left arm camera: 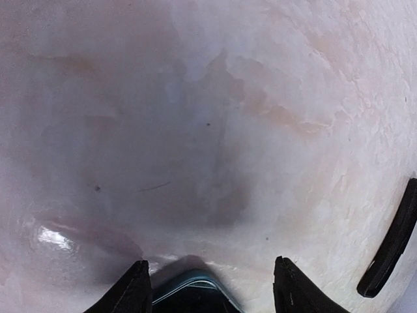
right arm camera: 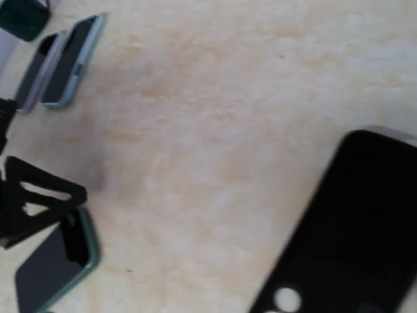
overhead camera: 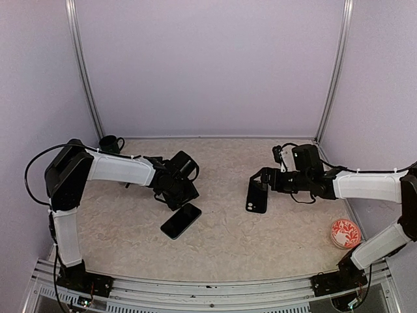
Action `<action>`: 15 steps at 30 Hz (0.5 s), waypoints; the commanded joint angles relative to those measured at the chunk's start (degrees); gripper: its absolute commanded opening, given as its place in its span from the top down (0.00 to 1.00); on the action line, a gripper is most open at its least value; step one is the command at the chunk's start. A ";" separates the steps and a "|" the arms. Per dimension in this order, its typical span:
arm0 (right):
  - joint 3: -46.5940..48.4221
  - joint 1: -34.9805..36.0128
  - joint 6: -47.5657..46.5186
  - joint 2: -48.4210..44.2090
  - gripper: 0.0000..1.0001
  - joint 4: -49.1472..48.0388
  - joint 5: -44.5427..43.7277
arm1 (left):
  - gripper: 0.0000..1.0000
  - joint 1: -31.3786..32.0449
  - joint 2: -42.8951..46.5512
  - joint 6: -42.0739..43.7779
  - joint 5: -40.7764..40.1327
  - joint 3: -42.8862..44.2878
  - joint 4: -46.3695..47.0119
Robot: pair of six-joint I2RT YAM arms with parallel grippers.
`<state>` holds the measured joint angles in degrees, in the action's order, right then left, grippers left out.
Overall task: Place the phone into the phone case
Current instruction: Move the phone to the center of the board.
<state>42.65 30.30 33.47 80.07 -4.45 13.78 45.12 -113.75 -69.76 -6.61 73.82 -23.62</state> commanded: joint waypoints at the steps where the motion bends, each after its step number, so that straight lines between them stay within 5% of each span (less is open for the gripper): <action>1: 4.87 -2.44 -5.97 1.72 0.01 7.10 2.15 | 0.37 0.84 -7.18 0.65 4.37 0.06 -4.59; 10: 19.95 -5.13 -18.50 11.12 0.01 23.76 -1.68 | 0.33 0.44 -7.24 2.69 2.63 3.19 -7.28; 15: 24.85 -5.43 -22.71 15.53 0.01 29.30 -4.02 | 0.25 -1.38 -0.95 4.66 0.25 -3.10 -6.72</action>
<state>64.95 25.47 16.36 93.06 16.73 12.34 45.23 -115.85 -67.09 -5.91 77.08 -23.75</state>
